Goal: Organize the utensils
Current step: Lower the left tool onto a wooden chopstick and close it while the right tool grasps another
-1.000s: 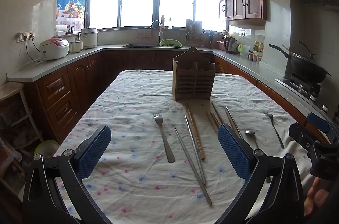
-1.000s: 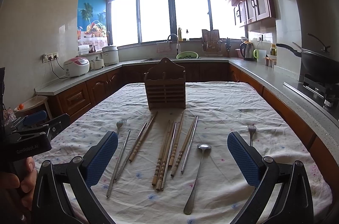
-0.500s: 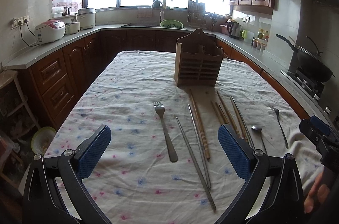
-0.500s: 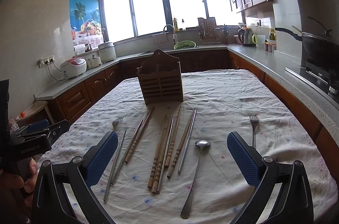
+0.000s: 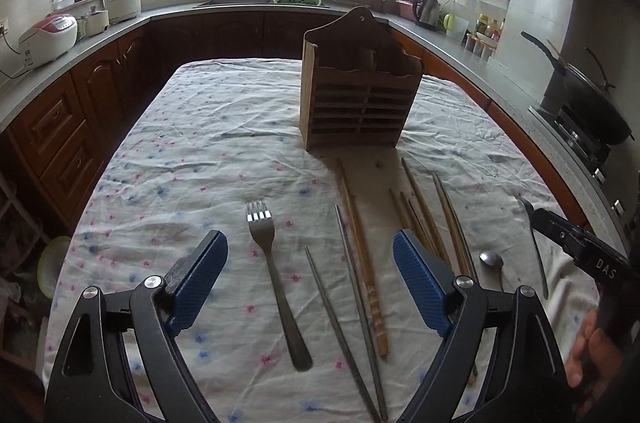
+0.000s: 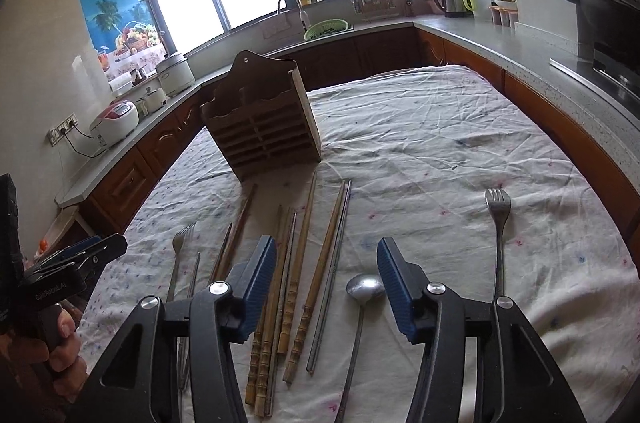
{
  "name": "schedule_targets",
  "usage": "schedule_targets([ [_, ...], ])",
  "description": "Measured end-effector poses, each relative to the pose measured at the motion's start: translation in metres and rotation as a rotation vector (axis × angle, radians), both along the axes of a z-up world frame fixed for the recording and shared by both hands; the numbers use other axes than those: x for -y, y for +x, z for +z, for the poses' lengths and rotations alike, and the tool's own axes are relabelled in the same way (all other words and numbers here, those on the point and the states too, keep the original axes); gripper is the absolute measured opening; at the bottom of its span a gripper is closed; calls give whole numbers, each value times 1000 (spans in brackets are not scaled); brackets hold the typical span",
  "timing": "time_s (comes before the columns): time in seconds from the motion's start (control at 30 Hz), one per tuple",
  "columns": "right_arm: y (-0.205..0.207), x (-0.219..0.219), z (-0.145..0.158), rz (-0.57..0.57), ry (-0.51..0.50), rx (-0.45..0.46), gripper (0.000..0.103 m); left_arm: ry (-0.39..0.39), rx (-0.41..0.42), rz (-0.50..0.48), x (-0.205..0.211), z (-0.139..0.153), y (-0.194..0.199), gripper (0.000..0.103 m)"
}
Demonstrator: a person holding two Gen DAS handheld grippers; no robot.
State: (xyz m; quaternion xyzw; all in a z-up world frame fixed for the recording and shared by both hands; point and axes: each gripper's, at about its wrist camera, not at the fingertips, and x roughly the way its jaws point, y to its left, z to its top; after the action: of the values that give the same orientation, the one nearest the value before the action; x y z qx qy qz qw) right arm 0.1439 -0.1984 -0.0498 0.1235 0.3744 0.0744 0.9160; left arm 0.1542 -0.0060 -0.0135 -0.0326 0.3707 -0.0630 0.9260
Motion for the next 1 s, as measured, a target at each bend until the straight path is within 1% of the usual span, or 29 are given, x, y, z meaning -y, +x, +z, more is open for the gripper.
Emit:
schedule_targets([
  [0.13,31,2,-8,2,27,-50,36,-3,-43,-23,4,-6,26,83],
  [0.17,38,2,-9,4,32,-61,35,0,-53,-25,6,-8,32,81],
  [0.23,51,1,-14,13,46,-81,29,0,-75,-31,8,-12,45,79],
  [0.4,79,-11,-24,48,48,-122,22,-10,-117,-46,15,-21,74,73],
  [0.53,106,-17,-37,68,60,-164,21,-1,-151,-68,26,-29,99,67],
  [0.83,159,-33,-67,123,75,-254,19,13,-251,-112,48,-62,152,52],
  [0.93,173,-39,-77,140,65,-280,17,6,-287,-117,51,-72,165,43],
  [1.0,180,-42,-83,147,51,-299,17,5,-309,-119,53,-78,172,32],
])
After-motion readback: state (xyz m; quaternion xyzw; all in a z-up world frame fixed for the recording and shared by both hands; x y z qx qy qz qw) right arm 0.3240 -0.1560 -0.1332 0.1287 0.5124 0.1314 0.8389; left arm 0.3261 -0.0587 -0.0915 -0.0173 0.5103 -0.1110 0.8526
